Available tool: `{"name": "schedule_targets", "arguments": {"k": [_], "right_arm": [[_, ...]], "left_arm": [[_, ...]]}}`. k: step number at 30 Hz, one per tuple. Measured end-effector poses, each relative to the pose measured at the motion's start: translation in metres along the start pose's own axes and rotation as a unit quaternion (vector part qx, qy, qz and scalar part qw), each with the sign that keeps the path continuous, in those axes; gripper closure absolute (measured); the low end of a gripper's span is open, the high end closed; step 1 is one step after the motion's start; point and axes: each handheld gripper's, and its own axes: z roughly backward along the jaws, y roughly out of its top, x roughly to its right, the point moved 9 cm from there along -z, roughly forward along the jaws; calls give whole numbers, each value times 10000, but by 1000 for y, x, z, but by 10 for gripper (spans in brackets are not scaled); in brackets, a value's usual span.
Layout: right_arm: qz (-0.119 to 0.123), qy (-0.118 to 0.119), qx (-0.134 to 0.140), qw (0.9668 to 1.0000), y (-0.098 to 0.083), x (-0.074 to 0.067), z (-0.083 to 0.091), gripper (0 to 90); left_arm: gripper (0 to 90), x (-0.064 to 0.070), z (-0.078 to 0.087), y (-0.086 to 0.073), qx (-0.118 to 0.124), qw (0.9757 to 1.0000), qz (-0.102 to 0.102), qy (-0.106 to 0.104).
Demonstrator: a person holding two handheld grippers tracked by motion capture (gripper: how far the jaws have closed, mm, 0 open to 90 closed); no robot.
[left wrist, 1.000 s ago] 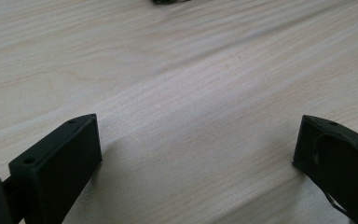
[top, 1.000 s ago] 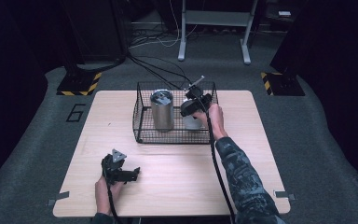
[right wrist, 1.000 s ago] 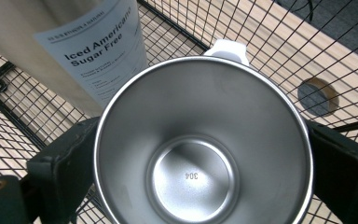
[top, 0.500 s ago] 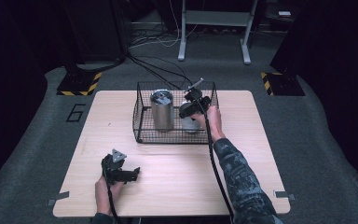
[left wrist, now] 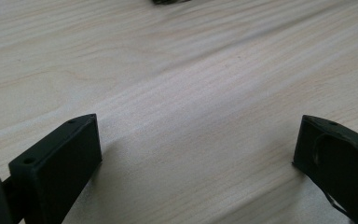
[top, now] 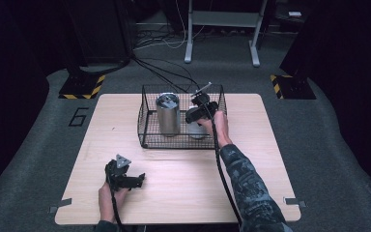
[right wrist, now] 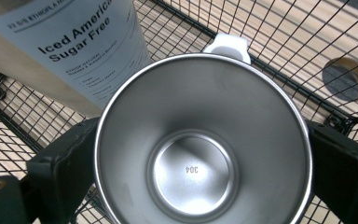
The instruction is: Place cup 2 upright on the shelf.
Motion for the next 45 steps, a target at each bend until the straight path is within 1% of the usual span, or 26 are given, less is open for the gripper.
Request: {"name": "schedule_targets", "arguments": {"k": [4,7,9,12,16,19,20,24,25,26,27,29,30,31,33,36,38,40,41,42,44,45], "right_arm": [[-59,21,-17,10000,-1,0,0,50],[-188,33,-36,9998,-3,-1,0,47],[-211,60,-64,9997,-5,-1,1,46],[-236,42,-137,9996,-7,1,1,38],[-242,90,63,9996,-3,0,9,6],[-78,16,125,9999,-1,-2,16,0],[-44,50,145,9999,-1,-4,19,0],[98,17,250,9996,0,-8,30,0],[98,17,250,9996,0,-8,30,0],[158,35,303,9994,0,-12,36,0],[208,57,325,9992,0,-13,38,0],[243,81,388,9989,-1,-16,44,0],[253,146,442,9986,-1,-18,47,0],[318,159,499,9981,-1,-19,51,0],[349,192,517,9979,-3,-21,54,0],[441,308,642,9965,-8,-28,66,0],[591,394,761,9946,-15,-36,77,0],[710,404,836,9931,-21,-41,85,0],[710,404,836,9931,-21,-41,85,0],[749,430,873,9924,-23,-44,87,0],[872,494,994,9900,-31,-51,97,0],[916,530,997,9894,-35,-54,100,0]], "left_arm": [[3,0,0,0,0,10000,-1,0],[3,0,0,0,1,10000,1,0],[3,0,0,0,-2,10000,-2,0],[3,0,0,0,15,10000,-24,1],[3,0,0,0,10,10000,-22,1],[3,0,0,0,10,10000,-25,-2],[3,0,-1,1,40,10000,15,6],[3,0,0,1,18,10000,11,-13],[3,0,0,1,18,10000,11,-13],[3,0,0,1,12,10000,13,-5],[3,0,0,1,14,10000,14,-4],[3,0,0,1,15,10000,15,-4],[3,0,0,1,15,10000,14,-4],[3,0,0,1,16,10000,13,-4],[3,0,0,1,16,10000,17,-5],[4,0,0,0,-16,10000,6,-25],[3,0,0,0,-18,10000,4,-24],[3,0,0,0,-17,10000,6,-24],[4,0,0,0,-17,10000,6,-24],[4,0,0,0,-16,10000,6,-23],[4,0,0,0,-17,10000,5,-24],[4,0,0,0,-17,10000,4,-24]]}}
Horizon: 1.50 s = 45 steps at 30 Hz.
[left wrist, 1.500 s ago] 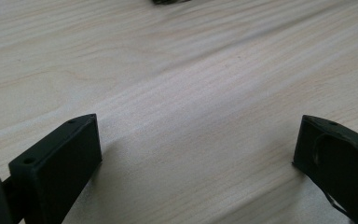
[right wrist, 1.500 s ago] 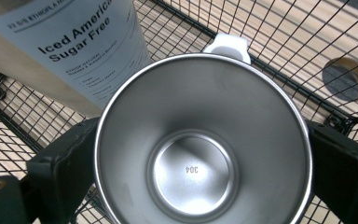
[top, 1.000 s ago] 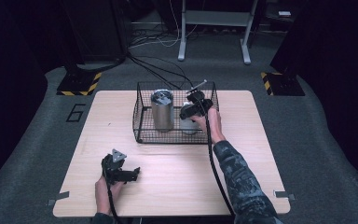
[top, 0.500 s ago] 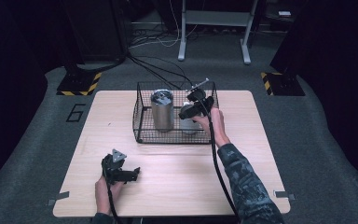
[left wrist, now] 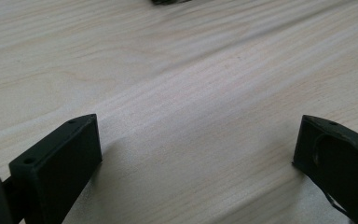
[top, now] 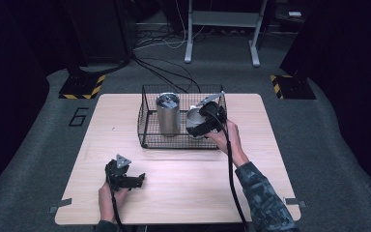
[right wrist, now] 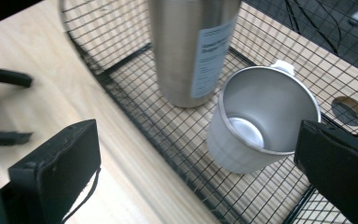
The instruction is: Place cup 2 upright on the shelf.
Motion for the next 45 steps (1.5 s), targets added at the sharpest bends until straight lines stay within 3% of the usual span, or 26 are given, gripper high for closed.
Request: {"name": "schedule_targets", "arguments": {"k": [1,5,14,21,25,28,31,33,38,43,45], "right_arm": [[107,50,71,9999,-4,-6,5,0],[145,263,206,9993,-14,-22,15,0],[354,248,298,9986,-50,-40,24,0],[205,154,202,9995,-95,-33,21,0],[73,119,175,9997,-112,-27,20,0],[-169,16,119,9998,-138,-19,20,1],[-244,-149,55,9996,-158,-14,20,4],[-350,-181,16,9992,-171,-12,20,4],[-391,-538,-59,9978,-203,0,15,0],[-746,-726,-166,9944,-230,10,11,0],[-781,-803,-195,9935,-237,15,10,0]], "left_arm": [[3,0,0,0,-2,10000,-1,1],[3,0,0,0,-2,10000,2,2],[4,0,0,0,42,10000,8,7],[3,0,-1,0,46,10000,11,7],[3,0,-1,0,45,10000,9,10],[4,0,-1,1,46,10000,11,10],[3,0,-1,1,47,10000,11,10],[3,0,-1,0,45,10000,9,9],[3,0,0,0,24,10000,3,2],[3,0,-1,1,46,10000,8,8],[3,0,-1,1,43,10000,8,7]]}}
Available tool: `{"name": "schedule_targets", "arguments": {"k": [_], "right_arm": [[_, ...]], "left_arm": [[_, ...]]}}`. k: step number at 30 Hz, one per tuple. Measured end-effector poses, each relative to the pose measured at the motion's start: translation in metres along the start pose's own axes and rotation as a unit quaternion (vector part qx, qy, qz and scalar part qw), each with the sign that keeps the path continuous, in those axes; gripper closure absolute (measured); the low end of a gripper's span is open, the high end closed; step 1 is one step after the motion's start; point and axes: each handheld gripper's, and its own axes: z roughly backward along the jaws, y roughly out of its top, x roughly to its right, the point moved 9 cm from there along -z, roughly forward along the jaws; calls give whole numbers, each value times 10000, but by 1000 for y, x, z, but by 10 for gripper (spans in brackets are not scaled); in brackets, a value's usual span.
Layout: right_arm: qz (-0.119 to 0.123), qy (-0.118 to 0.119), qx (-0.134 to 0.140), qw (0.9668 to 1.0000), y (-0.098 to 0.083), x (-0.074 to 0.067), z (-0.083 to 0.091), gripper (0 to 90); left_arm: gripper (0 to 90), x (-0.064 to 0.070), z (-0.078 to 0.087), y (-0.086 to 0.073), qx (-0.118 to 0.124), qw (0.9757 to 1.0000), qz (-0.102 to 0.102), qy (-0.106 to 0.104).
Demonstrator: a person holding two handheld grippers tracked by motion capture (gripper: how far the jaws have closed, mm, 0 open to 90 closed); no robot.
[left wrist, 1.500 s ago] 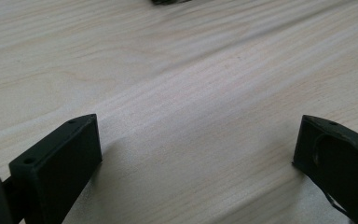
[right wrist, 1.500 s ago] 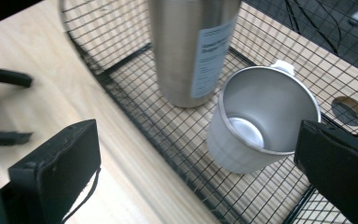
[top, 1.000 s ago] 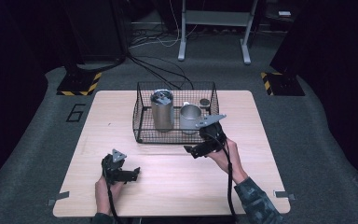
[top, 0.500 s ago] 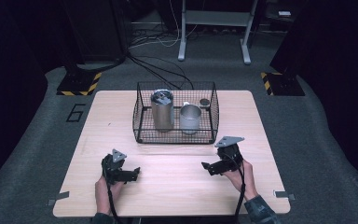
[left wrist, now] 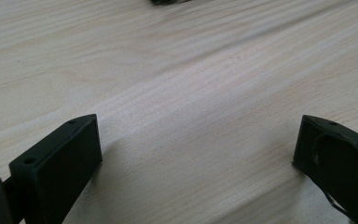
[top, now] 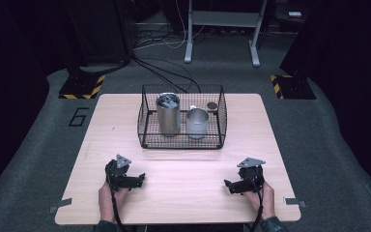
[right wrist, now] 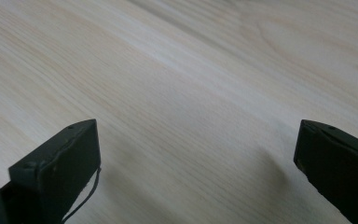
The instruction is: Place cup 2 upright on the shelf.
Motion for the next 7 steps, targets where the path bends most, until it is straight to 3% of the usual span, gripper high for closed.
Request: {"name": "schedule_targets", "arguments": {"k": [2,7], "right_arm": [[2,-47,-70,10000,-7,3,-2,0],[-154,-83,226,9996,-12,9,0,0]], "left_arm": [[3,0,0,0,0,10000,2,1],[3,1,0,0,13,10000,43,4]]}}
